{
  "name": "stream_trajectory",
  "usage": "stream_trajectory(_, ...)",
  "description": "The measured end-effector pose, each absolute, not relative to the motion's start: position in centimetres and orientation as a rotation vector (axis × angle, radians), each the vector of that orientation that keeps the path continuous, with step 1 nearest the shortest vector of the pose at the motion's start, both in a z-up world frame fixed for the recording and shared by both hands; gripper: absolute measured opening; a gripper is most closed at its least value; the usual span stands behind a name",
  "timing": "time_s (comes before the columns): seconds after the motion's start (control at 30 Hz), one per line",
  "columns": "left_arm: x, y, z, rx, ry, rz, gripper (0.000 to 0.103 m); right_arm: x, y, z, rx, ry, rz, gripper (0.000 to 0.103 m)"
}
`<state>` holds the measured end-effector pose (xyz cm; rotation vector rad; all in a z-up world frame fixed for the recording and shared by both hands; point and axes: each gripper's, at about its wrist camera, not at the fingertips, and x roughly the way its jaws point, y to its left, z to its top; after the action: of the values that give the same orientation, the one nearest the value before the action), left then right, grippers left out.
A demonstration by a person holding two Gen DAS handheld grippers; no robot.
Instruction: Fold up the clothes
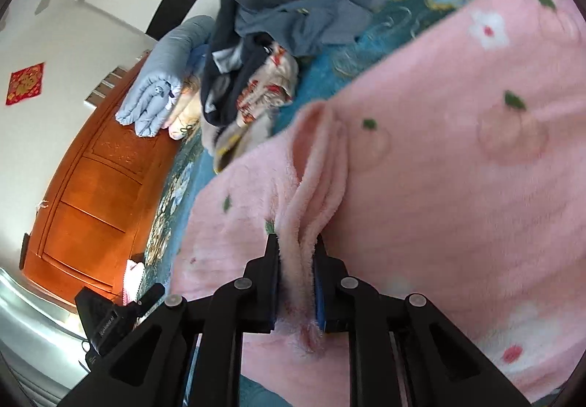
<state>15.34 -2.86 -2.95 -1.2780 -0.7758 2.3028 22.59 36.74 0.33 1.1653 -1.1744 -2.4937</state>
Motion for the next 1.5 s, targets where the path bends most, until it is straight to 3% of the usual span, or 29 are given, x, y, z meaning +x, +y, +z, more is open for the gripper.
stream_trajectory(0.17, 13.0, -2.3, -3.7, -1.315, -0.808, 2.220, 0.068, 23.1, 37.8, -0.2, 1.114, -1.232, -2.469, 0.016)
stream_trajectory(0.37, 10.7, -1.7, -6.3, -1.394, -0.997, 1.978, 0.069, 23.3, 37.7, -0.3, 1.109, -1.241, -2.458, 0.016)
stream_trajectory(0.67, 10.8, 0.1, -5.8, -1.332, -0.929, 1.973, 0.077, 23.3, 37.5, -0.2, 1.128, -1.223, -2.474, 0.017)
stream_trajectory(0.77, 10.7, -0.2, -6.0, -1.336, -0.972, 1.958, 0.072, 23.4, 37.4, -0.2, 1.134, -1.213, -2.486, 0.017)
stream_trajectory(0.83, 10.8, -0.5, -6.4, -1.358, -1.018, 1.941, 0.049, 23.4, 37.2, 0.0, 1.145, -1.199, -2.500, 0.017)
stream_trajectory(0.87, 10.8, -0.6, -6.6, -1.369, -1.040, 1.932, 0.046, 23.4, 37.1, 0.0, 1.152, -1.190, -2.508, 0.017)
stream_trajectory(0.93, 10.9, -1.0, -7.1, -1.388, -1.095, 1.910, 0.029, 23.4, 36.9, 0.1, 1.171, -1.179, -2.516, 0.018)
stream_trajectory(1.0, 11.0, -1.3, -7.0, -1.385, -1.118, 1.905, 0.025, 23.3, 36.7, 0.3, 1.190, -1.168, -2.524, 0.019)
stream_trajectory(1.27, 11.8, -3.5, -4.1, -1.245, -1.067, 1.890, 0.019, 23.1, 34.3, 2.1, 1.289, -1.043, -2.589, 0.019)
stream_trajectory(1.5, 11.2, -12.4, -0.9, -1.177, -1.052, 2.048, 0.019, 20.2, 28.2, 3.8, 1.271, -0.935, -2.485, 0.018)
